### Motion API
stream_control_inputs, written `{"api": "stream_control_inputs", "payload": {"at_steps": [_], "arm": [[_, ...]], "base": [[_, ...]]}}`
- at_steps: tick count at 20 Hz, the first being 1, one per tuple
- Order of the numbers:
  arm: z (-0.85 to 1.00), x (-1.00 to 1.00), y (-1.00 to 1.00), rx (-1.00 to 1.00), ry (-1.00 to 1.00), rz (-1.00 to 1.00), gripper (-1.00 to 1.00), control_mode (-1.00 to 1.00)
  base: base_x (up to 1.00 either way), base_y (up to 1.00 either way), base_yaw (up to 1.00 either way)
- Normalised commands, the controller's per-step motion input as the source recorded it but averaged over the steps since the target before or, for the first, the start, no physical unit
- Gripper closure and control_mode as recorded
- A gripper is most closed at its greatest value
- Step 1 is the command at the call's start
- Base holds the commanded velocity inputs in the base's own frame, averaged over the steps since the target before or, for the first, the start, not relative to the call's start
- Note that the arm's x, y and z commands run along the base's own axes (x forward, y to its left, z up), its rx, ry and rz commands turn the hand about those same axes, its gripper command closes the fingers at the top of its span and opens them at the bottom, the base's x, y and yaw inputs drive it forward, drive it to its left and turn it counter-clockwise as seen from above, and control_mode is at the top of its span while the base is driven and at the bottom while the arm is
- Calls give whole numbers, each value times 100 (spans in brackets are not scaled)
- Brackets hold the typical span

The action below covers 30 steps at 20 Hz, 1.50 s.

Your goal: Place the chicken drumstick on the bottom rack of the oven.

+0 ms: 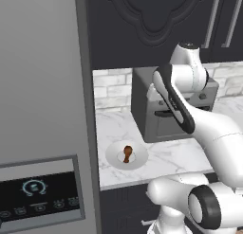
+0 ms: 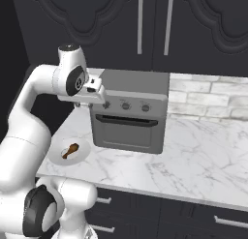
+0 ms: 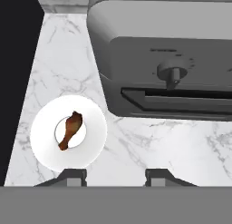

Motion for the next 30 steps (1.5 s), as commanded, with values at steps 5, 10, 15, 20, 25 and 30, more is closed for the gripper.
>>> {"api": "stream_control_inputs", "payload": {"at_steps": [5, 10, 15, 20, 25, 30], "arm": [[-41, 0, 55, 4, 0, 0, -100, -100], [-90, 0, 74, 13, 6, 0, -100, -100], [-83, 2, 65, 4, 17, 0, -100, -100], [-60, 3, 34, -1, 16, 0, -100, -100], [-66, 19, 0, -1, 10, 0, -100, -100], [-63, 17, 1, 0, 4, 0, -100, -100]], "base": [[0, 0, 0], [0, 0, 0], [0, 0, 0], [0, 0, 0], [0, 0, 0], [0, 0, 0]]}}
